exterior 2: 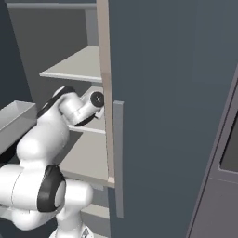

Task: Take the lemon and potato out of the freezer and place them in the tupperware container on the counter. Then put the tupperware containing the vegetables back in the freezer.

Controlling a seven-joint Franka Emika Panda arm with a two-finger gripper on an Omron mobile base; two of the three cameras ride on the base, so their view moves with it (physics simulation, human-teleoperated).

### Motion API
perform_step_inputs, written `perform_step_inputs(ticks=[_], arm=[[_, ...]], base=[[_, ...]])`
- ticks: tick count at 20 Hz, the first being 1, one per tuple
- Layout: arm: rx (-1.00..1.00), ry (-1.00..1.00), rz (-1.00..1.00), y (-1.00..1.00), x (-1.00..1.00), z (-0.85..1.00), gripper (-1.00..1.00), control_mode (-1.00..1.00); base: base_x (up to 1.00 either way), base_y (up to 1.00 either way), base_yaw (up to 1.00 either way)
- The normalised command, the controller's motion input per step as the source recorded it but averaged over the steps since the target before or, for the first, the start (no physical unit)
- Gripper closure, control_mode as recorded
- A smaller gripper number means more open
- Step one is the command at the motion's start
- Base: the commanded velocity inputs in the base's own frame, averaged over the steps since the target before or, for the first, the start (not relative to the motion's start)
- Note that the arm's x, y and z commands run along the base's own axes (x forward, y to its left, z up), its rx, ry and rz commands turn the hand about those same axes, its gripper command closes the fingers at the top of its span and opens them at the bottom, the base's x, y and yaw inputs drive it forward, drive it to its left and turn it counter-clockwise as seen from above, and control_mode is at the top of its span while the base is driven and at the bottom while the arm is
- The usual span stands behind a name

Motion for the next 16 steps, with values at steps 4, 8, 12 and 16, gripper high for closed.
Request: perform_step_inputs(ticks=[4, 8, 12, 16], arm=[[0.0, 0.0, 0.0, 0.07, 0.25, -0.14, -1.0, -1.0], [0.0, 0.0, 0.0, 0.08, 0.23, -0.19, -1.0, -1.0], [0.0, 0.0, 0.0, 0.09, 0.2, -0.2, -1.0, -1.0], [0.0, 0.0, 0.0, 0.07, 0.23, -0.16, -1.0, -1.0]], base=[[0.0, 0.0, 0.0], [0.0, 0.0, 0.0], [0.0, 0.0, 0.0], [0.0, 0.0, 0.0]])
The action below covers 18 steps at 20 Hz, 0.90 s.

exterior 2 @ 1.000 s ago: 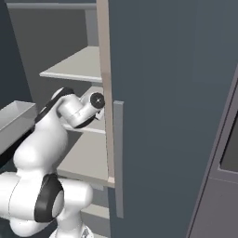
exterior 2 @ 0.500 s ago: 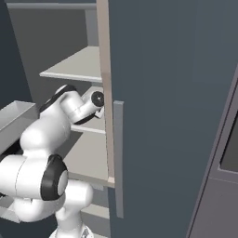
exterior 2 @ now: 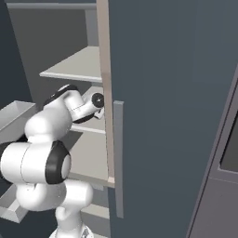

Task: Take the lemon and potato out of the freezer and place them in the tupperware container on the counter. Then put the tupperware containing the vegetables back in the freezer.

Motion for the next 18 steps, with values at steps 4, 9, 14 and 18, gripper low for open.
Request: perform_step_inputs(ticks=[4, 9, 14, 18], arm=[[0.0, 0.0, 0.0, 0.05, 0.29, -0.12, -1.0, -1.0], [0.0, 0.0, 0.0, 0.03, 0.31, -0.14, -1.0, -1.0], [0.0, 0.0, 0.0, 0.02, 0.28, -0.18, -1.0, -1.0], [0.0, 0.01, 0.0, 0.03, 0.28, -0.18, -1.0, -1.0]], base=[[0.0, 0.0, 0.0], [0.0, 0.0, 0.0], [0.0, 0.0, 0.0], [0.0, 0.0, 0.0]])
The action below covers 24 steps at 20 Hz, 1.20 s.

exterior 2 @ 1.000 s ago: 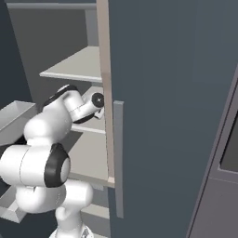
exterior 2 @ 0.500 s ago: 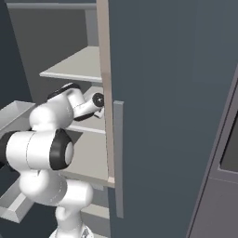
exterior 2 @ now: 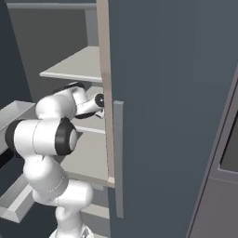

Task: Take the lemon and potato out of the freezer and place them in the tupperware container on the counter. Then put the tupperware containing the vegetables back in the freezer.

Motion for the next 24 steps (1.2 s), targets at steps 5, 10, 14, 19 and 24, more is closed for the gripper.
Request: perform_step_inputs(ticks=[5, 10, 14, 19, 24], arm=[[0.0, 0.02, 0.0, 0.04, 0.29, -0.17, -1.0, -1.0], [0.0, 0.02, 0.0, 0.09, 0.22, -0.19, -1.0, -1.0], [0.0, 0.01, 0.0, 0.15, 0.18, -0.2, -1.0, -1.0], [0.0, 0.0, 0.0, 0.21, 0.06, -0.22, -1.0, -1.0], [-0.01, 0.0, 0.0, 0.27, 0.0, -0.31, 1.0, -1.0]], base=[[0.0, 0.0, 0.0], [0.0, 0.0, 0.0], [0.0, 0.0, 0.0], [0.0, 0.0, 0.0], [0.0, 0.0, 0.0]])
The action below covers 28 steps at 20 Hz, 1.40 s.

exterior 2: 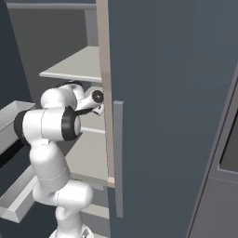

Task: Take the lemon and potato out of the freezer and place them in the tupperware container on the counter. Then put the tupperware containing the vegetables back in the freezer.

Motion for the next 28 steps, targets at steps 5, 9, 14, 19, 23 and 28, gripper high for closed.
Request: perform_step_inputs(ticks=[5, 9, 14, 19, 23, 28], arm=[[0.0, 0.0, -0.01, 0.09, 0.0, -0.25, 1.0, -1.0], [0.0, 0.0, -0.03, 0.0, -0.05, -0.08, 1.0, -1.0], [0.0, -0.01, -0.06, -0.02, -0.43, 0.0, 1.0, -1.0], [0.0, -0.05, -0.08, -0.2, -0.73, 0.03, 1.0, -1.0], [0.0, -0.02, -0.08, -0.33, -0.66, 0.28, 1.0, -1.0], [0.0, -0.01, -0.05, -0.21, -0.69, 0.41, 1.0, -1.0]], base=[[0.0, 0.0, 0.0], [0.0, 0.0, 0.0], [0.0, 0.0, 0.0], [0.0, 0.0, 0.0], [0.0, 0.0, 0.0], [0.0, 0.0, 0.0]])
